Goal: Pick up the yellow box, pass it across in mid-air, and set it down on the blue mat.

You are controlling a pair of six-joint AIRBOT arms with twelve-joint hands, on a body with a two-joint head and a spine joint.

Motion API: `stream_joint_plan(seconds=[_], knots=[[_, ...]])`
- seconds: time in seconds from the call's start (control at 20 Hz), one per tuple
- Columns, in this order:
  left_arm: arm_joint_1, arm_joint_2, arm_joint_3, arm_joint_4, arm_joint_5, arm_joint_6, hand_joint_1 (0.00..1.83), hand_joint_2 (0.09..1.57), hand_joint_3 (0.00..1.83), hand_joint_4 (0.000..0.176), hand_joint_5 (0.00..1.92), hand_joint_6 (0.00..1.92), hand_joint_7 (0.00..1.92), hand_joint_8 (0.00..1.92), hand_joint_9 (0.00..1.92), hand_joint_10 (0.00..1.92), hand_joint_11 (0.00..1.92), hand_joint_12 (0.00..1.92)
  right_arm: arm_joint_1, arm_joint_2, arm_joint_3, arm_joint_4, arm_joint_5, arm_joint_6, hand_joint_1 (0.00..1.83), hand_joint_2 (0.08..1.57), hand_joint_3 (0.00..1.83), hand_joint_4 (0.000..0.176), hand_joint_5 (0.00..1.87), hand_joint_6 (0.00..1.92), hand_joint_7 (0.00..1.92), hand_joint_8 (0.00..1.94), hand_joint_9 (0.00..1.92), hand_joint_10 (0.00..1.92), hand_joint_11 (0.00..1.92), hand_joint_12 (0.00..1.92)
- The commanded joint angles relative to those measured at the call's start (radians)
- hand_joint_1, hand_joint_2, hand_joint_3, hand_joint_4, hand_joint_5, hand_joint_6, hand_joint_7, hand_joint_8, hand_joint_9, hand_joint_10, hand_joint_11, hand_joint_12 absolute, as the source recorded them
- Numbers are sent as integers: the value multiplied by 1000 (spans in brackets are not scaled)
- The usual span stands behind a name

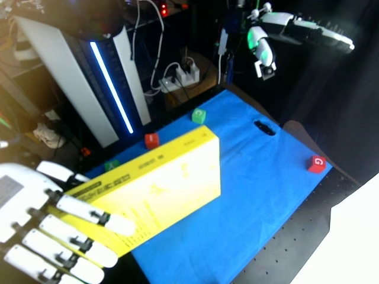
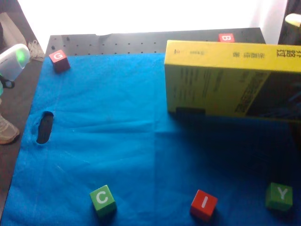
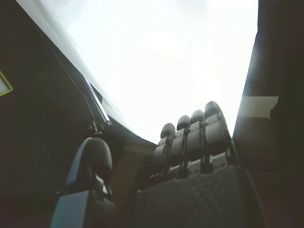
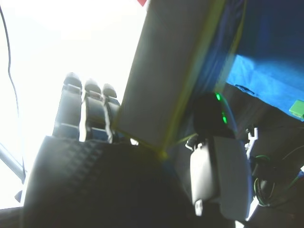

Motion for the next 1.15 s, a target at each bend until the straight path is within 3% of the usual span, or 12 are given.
stream_joint_plan(seconds=[0.0, 0.1, 0.15, 0.45, 0.5, 0.55, 0.7, 0.75, 0.8, 0.9, 1.05, 1.1], knots=[[-6, -1, 1, 16, -121, -4, 428, 1333, 13, 7, 0, 0, 0, 0, 0, 0, 0, 0, 7, 2, 2, 5, 166, -1, 300, 1170, 0, 160, 0, 0, 0, 0, 0, 0, 0, 0], [-6, -3, 1, 18, -121, -4, 404, 1342, 14, 5, 0, 0, 0, 0, 0, 0, 0, 0, 7, 19, -8, 5, 222, -1, 271, 1138, 0, 175, 0, 0, 0, 0, 0, 0, 0, 0], [-6, -3, 1, 18, -121, -4, 402, 1342, 13, 5, 0, 0, 0, 0, 0, 0, 0, 0, 7, 25, -12, 5, 238, -1, 386, 1190, 0, 156, 0, 0, 0, 0, 0, 0, 0, 0], [-6, -4, 1, 22, -121, -4, 391, 1337, 3, 24, 0, 0, 0, 0, 0, 0, 0, 0, 7, 56, -36, -23, 350, -1, 387, 1176, 0, 176, 0, 0, 0, 0, 0, 0, 0, 0], [-6, -4, 1, 24, -121, -4, 404, 1340, 3, 23, 0, 0, 0, 0, 0, 0, 0, 0, 7, 59, -40, -30, 364, -1, 371, 1175, 0, 170, 0, 0, 0, 0, 0, 0, 0, 0], [-6, -4, 2, 29, -121, -4, 439, 1348, 5, 27, 0, 0, 0, 0, 0, 0, 0, 0, 7, 62, -45, -38, 389, -1, 338, 1169, 0, 137, 0, 0, 0, 0, 0, 0, 0, 0], [-7, -1, 3, 48, -121, -4, 499, 1356, 3, 18, 0, 0, 0, 0, 0, 0, 0, 0, 7, 63, -60, -62, 462, -1, 314, 1161, 0, 139, 0, 0, 0, 0, 0, 0, 0, 0], [-9, 0, 4, 55, -121, -4, 522, 1343, 0, 30, 0, 0, 0, 0, 0, 0, 0, 0, 7, 64, -63, -73, 479, -1, 272, 1156, 0, 116, 0, 0, 0, 0, 0, 0, 0, 0], [-10, 1, 5, 60, -121, -4, 522, 1343, 0, 30, 0, 0, 0, 0, 0, 0, 0, 0, 7, 65, -65, -80, 488, -1, 272, 1156, 0, 116, 0, 0, 0, 0, 0, 0, 0, 0], [-14, 4, 7, 71, -121, -4, 527, 1347, 0, 1, 0, 0, 0, 0, 0, 0, 0, 0, 7, 67, -69, -92, 510, -1, 296, 1174, 3, 99, 0, 0, 0, 0, 0, 0, 0, 0], [-15, 17, 5, 76, -121, -3, 472, 1333, 0, 0, 0, 0, 0, 0, 0, 0, 19, 9, 7, 69, -72, -98, 528, -1, 313, 1241, 9, 77, 0, 0, 0, 0, 0, 0, 14, 13], [-15, 19, 5, 75, -121, -2, 476, 1347, 2, 0, 0, 0, 0, 0, 0, 0, 20, 10, 7, 69, -72, -101, 533, -1, 354, 1243, 4, 85, 0, 0, 0, 0, 9, 3, 28, 24]])
